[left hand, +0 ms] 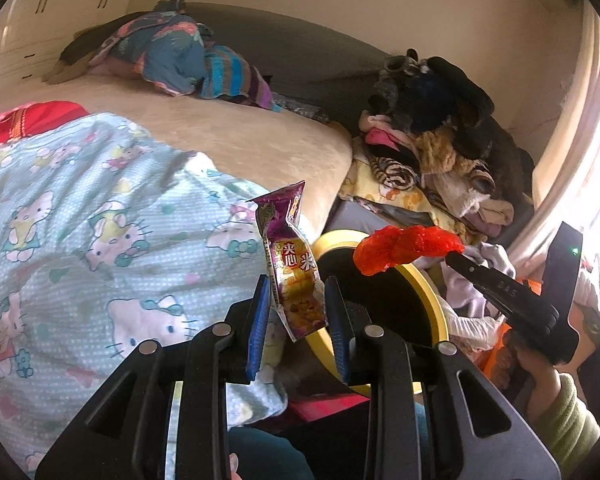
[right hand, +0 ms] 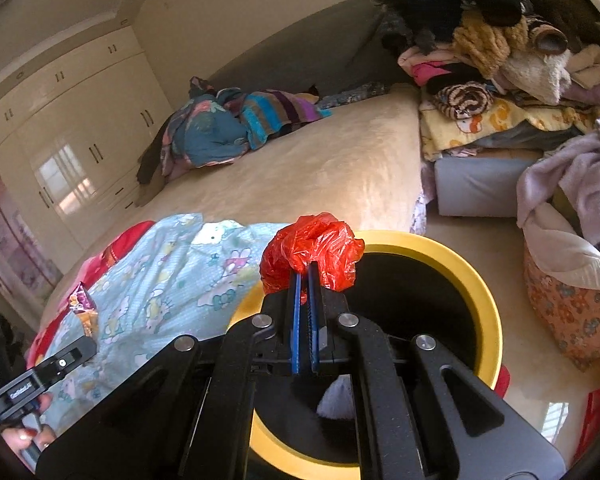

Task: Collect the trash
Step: 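Carry the purple packet and red wrapper over the yellow-rimmed bin, then open both grippers to drop the packet and wrapper into the bin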

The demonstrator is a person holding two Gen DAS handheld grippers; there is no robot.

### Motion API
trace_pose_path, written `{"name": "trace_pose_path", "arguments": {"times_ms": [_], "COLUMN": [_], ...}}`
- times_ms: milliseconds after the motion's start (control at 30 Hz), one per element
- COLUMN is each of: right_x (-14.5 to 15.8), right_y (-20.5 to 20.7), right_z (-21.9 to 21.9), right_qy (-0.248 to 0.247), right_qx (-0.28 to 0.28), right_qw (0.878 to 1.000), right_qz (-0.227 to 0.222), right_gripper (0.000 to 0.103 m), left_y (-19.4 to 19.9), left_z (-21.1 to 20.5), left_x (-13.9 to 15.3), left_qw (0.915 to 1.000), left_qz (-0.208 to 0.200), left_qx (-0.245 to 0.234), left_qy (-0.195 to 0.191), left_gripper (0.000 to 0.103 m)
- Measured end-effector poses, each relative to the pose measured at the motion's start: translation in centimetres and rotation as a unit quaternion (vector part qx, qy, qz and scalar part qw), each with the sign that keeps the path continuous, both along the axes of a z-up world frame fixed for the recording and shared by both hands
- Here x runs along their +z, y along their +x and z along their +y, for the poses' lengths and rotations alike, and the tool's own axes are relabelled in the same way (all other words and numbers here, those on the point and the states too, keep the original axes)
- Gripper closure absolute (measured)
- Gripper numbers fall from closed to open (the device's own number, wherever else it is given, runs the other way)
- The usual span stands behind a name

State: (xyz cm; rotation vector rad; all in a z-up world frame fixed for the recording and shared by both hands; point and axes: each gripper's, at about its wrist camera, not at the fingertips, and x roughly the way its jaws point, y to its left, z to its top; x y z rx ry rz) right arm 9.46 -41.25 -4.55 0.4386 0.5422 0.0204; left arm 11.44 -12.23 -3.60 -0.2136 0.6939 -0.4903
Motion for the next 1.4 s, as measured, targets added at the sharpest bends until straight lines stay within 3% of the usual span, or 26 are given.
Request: {"name": "trace_pose_path", "arguments": {"times_ms": [533, 1000, 1400], "right_x": [-0.6, -2.0, -2.7], "right_y": [-1.9, -3.0, -4.0], "right_z": [-3.4, -5.9, -7.2], "right_qy": [0.001, 0.001, 0.004], "right_qx": [-0.03, -0.042, -0.046], "right_qw": [1.0, 0.999, 0.998], "right_qz": [0.008, 0.027, 0.035], "right_gripper": [0.101, 0.101, 0.099], "left_y": [-1.1, -0.8, 0.7], "left_z": [-5.5, -11.4, -14.9], "left_x": [-0.6, -2.4, -3.9], "left_qw": [0.9976, 0.9893, 0.9841], "left_qz": [-0.002, 0.008, 0.018], "left_qx": [-0.061, -0.124, -0.141], "left_qy": [0.033, 0.076, 0.107], "left_gripper": [0.077, 0.076, 0.074]}}
